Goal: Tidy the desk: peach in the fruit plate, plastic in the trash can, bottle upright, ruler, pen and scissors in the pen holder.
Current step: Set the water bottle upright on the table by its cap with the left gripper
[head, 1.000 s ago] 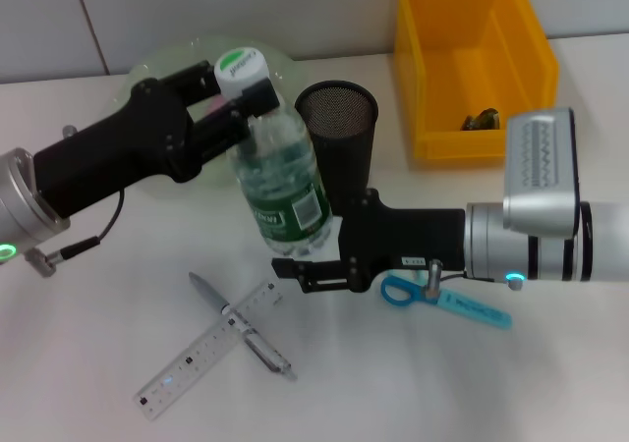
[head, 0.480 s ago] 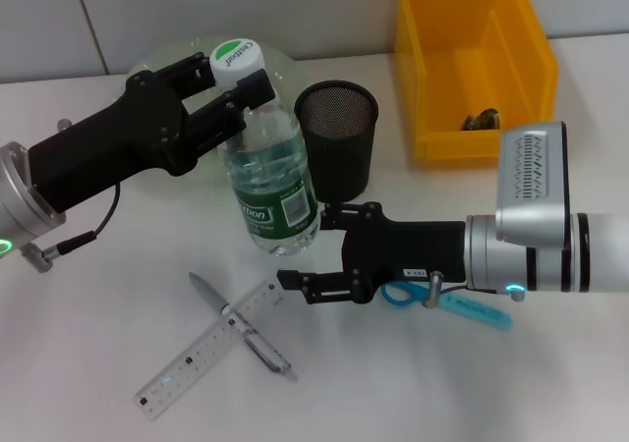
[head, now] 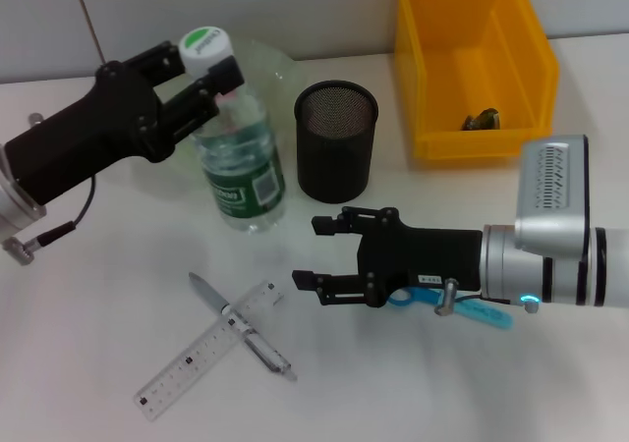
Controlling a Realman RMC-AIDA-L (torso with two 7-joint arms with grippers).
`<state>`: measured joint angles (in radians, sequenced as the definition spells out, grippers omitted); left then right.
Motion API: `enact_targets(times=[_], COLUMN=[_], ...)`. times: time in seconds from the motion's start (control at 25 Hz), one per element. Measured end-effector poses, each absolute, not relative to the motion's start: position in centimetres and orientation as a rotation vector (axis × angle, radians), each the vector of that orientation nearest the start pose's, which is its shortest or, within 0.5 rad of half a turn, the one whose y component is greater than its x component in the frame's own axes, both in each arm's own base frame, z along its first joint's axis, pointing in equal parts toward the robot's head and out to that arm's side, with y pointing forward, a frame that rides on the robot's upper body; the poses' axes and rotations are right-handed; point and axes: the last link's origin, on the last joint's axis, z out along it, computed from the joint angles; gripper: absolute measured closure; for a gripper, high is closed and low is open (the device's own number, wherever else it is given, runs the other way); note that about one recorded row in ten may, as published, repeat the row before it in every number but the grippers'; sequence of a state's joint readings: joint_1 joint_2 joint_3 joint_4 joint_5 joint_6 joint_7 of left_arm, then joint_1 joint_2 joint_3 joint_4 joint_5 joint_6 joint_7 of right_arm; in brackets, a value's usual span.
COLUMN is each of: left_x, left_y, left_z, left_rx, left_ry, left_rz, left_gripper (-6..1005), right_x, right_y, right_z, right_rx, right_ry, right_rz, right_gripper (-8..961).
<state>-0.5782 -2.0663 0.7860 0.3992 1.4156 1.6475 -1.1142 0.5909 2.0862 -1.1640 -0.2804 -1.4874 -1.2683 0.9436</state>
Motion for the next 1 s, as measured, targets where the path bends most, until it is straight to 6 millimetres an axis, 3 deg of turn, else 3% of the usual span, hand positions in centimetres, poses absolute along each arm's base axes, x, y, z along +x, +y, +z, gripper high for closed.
enact_targets(times=[0.36, 0.48, 1.0], left_x=[-22.6, -23.7, -25.1], left_y=[34.4, 34.4, 34.2], left_z=[0.1, -1.1, -2.3], left_rx=[-2.339, -2.306, -2.217], left_ry=[-0.379, -0.382, -0.403], left_rz=[-1.263, -1.175, -1.1], left_gripper=[555, 555, 555], right_x=[25.2, 25.3, 25.4], right_y=[32.1, 32.1, 32.3], right_z=[-8.2, -8.1, -7.8], right_rx=[-2.7, -2.687, -2.658], right_ry=[0.419, 0.429, 0.446], right_rz=[0.735, 0.742, 0.76], right_gripper=[192, 192, 192])
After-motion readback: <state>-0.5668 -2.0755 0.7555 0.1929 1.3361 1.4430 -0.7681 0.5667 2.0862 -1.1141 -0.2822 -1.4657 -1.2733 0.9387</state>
